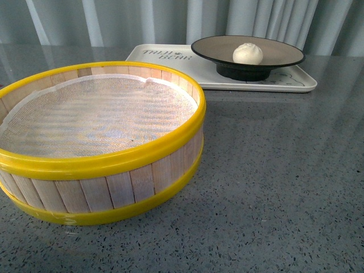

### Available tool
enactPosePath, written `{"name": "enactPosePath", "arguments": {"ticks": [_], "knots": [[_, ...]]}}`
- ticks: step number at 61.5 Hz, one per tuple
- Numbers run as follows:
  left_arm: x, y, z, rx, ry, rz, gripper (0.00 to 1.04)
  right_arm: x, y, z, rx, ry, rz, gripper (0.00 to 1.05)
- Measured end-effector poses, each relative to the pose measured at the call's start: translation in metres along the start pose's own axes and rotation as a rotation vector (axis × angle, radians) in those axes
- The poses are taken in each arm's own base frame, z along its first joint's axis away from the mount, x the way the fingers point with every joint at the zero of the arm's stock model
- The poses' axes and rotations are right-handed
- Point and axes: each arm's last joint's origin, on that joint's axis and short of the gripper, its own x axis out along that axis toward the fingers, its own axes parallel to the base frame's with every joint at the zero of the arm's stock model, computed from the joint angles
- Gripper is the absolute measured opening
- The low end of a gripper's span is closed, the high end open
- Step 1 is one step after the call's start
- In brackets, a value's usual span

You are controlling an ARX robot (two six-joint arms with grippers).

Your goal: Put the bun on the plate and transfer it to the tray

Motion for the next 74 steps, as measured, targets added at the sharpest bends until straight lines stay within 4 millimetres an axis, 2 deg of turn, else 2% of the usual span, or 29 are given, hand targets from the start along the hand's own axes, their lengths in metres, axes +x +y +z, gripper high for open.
{"name": "enactPosePath", "arguments": {"ticks": [4,11,18,22,27,35,49,60,74], "knots": [[0.000,0.000,0.000,0.000,0.000,0.000,0.98,-0.021,-0.012,-0.009,-0.240,-0.139,-0.065,0.96],[0.000,0.000,0.000,0.000,0.000,0.000,0.98,-0.041,-0.019,-0.020,-0.554,-0.230,-0.068,0.96],[0.000,0.000,0.000,0.000,0.000,0.000,0.98,-0.051,-0.020,-0.024,-0.734,-0.252,-0.062,0.96],[0.000,0.000,0.000,0.000,0.000,0.000,0.98,-0.057,-0.017,-0.033,-0.703,-0.116,0.115,0.82],[0.000,0.000,0.000,0.000,0.000,0.000,0.98,-0.063,-0.016,-0.048,-0.652,-0.058,0.174,0.68],[0.000,0.000,0.000,0.000,0.000,0.000,0.98,-0.075,-0.016,-0.063,-0.624,-0.054,0.180,0.39],[0.000,0.000,0.000,0.000,0.000,0.000,0.98,-0.086,-0.018,-0.077,-0.618,-0.051,0.182,0.02],[0.000,0.000,0.000,0.000,0.000,0.000,0.98,-0.096,-0.013,-0.090,-0.618,-0.054,0.186,0.02],[0.000,0.000,0.000,0.000,0.000,0.000,0.98,-0.103,-0.017,-0.094,-0.618,-0.054,0.187,0.02]]}}
